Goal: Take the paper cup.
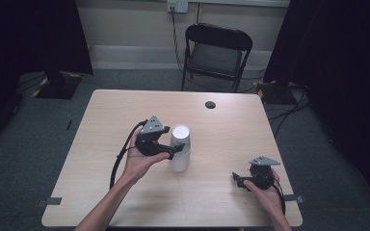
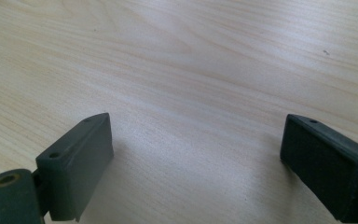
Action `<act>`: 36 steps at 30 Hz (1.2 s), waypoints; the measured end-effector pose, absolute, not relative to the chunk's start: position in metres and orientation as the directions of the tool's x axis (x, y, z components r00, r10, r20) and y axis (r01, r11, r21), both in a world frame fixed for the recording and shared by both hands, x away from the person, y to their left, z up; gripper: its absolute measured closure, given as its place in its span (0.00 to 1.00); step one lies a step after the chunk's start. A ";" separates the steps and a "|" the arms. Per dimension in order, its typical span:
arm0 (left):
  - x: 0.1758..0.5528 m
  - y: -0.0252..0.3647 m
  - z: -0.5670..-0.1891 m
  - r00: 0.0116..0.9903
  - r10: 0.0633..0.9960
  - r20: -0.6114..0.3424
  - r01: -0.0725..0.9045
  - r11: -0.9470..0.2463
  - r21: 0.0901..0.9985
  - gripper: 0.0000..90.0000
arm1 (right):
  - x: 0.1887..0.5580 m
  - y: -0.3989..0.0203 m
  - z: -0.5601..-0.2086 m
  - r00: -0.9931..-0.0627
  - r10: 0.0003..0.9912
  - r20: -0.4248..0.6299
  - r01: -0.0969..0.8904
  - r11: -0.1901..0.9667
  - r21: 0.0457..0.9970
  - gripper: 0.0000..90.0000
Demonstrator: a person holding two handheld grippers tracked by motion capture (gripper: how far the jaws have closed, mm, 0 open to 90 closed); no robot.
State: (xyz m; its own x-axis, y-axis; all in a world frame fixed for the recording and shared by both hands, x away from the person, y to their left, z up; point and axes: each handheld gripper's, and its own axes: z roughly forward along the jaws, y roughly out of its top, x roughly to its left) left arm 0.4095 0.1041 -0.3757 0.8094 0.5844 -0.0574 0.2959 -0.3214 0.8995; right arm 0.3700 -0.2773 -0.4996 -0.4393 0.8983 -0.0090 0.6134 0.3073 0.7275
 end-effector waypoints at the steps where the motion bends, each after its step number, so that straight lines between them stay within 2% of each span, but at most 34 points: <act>1: 0.411 0.102 -0.377 0.805 0.590 -0.052 0.295 -0.323 0.899 0.18 | 0.370 -0.277 -0.500 -0.439 0.898 -0.010 0.613 0.308 0.728 0.10; 18: 0.424 0.085 -0.385 0.812 0.582 -0.052 0.309 -0.353 0.883 0.21 | 0.370 -0.277 -0.500 -0.439 0.898 -0.010 0.613 0.308 0.728 0.10; 25: 0.424 0.082 -0.384 0.818 0.574 -0.042 0.302 -0.365 0.881 0.32 | 0.370 -0.277 -0.500 -0.439 0.898 -0.009 0.614 0.307 0.728 0.10; 36: 0.422 0.085 -0.377 0.814 0.578 -0.052 0.303 -0.347 0.888 0.34 | 0.370 -0.277 -0.500 -0.439 0.898 -0.009 0.614 0.307 0.727 0.10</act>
State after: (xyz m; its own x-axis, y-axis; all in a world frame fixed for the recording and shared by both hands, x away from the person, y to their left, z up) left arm 0.4225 0.0849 -0.3765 0.8141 0.5785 -0.0516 0.3030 -0.3472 0.8875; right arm 0.3700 -0.2773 -0.4996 -0.4391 0.8984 -0.0090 0.6136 0.3072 0.7274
